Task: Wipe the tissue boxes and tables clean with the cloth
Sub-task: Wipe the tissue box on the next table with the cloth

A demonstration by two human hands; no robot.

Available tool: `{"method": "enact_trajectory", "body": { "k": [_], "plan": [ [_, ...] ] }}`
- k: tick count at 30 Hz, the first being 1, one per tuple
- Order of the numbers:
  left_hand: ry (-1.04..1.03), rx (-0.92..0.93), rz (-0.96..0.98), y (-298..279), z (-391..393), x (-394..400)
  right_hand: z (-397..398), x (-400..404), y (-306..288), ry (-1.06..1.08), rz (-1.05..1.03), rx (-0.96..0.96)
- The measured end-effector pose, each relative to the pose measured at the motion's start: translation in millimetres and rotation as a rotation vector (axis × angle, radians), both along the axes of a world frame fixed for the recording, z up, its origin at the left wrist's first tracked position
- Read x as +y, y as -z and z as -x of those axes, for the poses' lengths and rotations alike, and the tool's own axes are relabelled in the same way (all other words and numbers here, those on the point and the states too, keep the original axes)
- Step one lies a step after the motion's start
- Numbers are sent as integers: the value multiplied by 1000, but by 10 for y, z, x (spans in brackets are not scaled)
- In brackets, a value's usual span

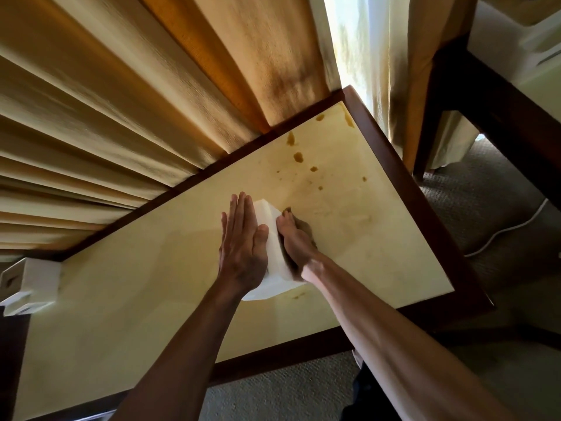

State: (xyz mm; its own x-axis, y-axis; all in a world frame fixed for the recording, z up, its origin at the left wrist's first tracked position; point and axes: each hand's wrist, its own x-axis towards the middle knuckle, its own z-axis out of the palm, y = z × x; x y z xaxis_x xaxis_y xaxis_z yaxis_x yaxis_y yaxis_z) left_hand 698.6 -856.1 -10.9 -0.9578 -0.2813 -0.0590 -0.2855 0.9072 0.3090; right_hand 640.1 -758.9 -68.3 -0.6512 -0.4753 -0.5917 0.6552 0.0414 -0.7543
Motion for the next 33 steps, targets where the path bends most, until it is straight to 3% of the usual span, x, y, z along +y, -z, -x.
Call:
{"method": "enact_trajectory", "body": {
  "k": [4,11,16,26,33],
  "plan": [
    [-39,9,-60,7,7,7,61,0,-101,5,93,185],
    [-42,5,-68,31,15,0,-182,205,-267,15,332,313],
    [-43,14,-55,36,11,-5,-497,375,-156,14,467,225],
    [-59,10,-70,15,7,1,-701,589,141,-69,393,27],
    [-68,-4,-79,-25,16,20,-476,373,241,28,246,-47]
  ]
}}
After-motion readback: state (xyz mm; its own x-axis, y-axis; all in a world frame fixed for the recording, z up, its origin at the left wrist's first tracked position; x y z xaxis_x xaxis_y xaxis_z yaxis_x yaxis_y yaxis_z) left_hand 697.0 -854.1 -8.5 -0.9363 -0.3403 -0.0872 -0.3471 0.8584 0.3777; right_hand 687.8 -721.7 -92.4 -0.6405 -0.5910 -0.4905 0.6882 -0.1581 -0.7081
